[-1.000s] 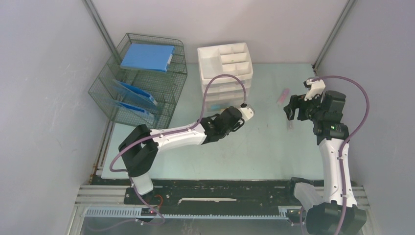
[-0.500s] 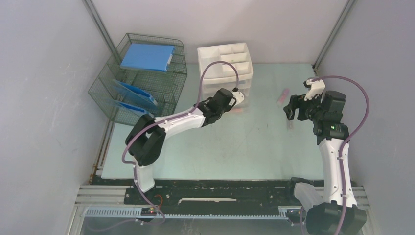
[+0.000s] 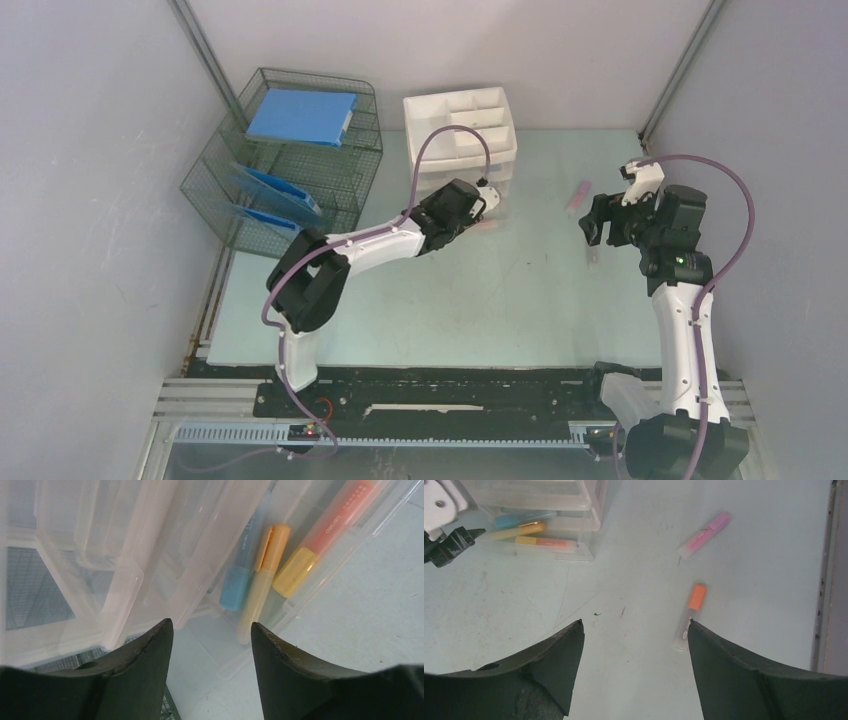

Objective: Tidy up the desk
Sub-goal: Place the stationery in the drawer, then pick up the stationery from the center of the board.

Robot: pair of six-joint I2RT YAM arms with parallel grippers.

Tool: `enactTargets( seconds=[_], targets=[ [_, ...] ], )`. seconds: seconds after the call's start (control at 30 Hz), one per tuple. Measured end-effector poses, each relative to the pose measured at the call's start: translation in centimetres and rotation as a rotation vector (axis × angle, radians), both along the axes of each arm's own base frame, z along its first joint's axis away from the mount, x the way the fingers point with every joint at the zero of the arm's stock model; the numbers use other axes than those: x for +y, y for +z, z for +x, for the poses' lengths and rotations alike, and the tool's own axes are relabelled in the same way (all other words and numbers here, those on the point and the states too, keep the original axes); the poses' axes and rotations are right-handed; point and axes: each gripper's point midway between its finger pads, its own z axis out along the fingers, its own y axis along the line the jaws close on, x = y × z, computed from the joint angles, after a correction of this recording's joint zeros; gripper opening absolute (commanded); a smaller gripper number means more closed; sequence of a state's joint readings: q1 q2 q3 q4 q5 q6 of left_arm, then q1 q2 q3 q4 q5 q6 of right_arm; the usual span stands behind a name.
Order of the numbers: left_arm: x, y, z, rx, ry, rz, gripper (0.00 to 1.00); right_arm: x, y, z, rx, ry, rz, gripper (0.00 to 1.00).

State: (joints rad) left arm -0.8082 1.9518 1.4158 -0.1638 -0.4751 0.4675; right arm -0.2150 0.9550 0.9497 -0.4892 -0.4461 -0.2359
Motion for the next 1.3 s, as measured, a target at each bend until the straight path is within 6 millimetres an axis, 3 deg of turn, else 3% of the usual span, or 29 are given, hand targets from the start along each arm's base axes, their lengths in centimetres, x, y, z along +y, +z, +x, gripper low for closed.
enactTargets(
  seconds=[0.13,0.4,0.57,0.73,1.0,1.17,1.3],
  targets=[
    [0.0,1.3,-0.9,0.008,0.011,-0.082,0.77,0.1,0.0,0.0,0.000,0.005,0.003,0.83],
    [1.2,8.3,-5.8,-0.014,0.017,-0.449,0.93,0.7,0.0,-0.1,0.001,0.036,0.019,0.83],
    [2.6,9.4,-8.8,0.010,0.033,-0.595,1.00,1.3,-0.5,-0.3,0.019,0.080,0.028,0.83],
    [4.6,11.2,-11.4,0.029,0.078,-0.707,1.00,1.9,-1.4,-0.4,0.049,0.132,0.030,0.83],
    [9.9,19.9,-16.0,-0.052,0.069,-1.044,1.00,2.1,-2.9,-0.5,0.097,0.173,0.021,0.83],
    [12.7,20.4,-16.5,-0.035,0.092,-1.084,1.00,1.5,-4.5,0.0,0.144,0.166,0.002,0.83],
    [14.0,17.5,-16.4,0.018,0.139,-1.037,1.00,0.5,-6.4,0.5,0.204,0.139,-0.021,0.83]
  ],
)
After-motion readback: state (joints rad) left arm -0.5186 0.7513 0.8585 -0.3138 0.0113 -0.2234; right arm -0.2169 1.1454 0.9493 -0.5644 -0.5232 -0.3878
